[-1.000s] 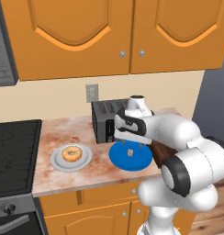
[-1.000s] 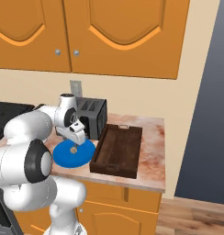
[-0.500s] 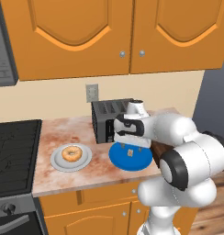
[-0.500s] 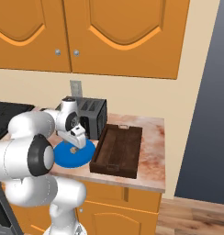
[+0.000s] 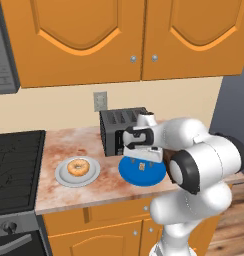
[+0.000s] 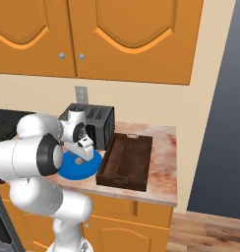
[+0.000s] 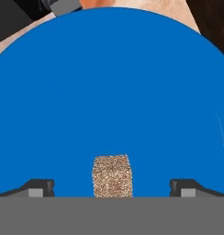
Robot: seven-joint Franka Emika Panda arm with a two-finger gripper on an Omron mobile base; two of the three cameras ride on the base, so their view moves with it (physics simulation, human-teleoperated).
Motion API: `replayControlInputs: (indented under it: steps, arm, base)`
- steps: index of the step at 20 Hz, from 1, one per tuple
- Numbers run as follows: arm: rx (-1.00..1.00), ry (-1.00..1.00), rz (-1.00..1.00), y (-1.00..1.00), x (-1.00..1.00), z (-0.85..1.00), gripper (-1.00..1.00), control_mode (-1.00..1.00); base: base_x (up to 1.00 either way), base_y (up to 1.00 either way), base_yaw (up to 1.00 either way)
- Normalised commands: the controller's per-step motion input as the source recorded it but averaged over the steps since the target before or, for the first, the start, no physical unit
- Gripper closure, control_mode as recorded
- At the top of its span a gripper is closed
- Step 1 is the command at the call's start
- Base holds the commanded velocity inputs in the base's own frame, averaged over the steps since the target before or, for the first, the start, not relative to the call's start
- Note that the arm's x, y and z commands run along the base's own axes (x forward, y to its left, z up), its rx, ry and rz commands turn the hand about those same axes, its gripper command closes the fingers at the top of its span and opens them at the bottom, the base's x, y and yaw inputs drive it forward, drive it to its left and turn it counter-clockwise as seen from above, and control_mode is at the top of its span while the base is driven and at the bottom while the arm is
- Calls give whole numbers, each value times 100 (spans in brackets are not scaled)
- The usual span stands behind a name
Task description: Move the dessert items from the plates to the tray.
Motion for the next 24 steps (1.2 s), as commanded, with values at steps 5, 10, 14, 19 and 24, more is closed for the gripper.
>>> replayControlInputs:
  steps: [5,10,14,19,24]
  arm:
    - [0,0,0,0,16,-15,-100,-100]
    - [0,1,0,0,0,-14,-100,-100]
    - [0,0,0,0,0,-5,-100,-100]
    - [0,0,0,0,-2,0,-100,-100]
    - [0,0,0,0,-7,0,-100,-100]
  base:
    - [0,0,0]
    - [0,0,0]
    - [0,0,0]
    - [0,0,0]
    - [0,0,0]
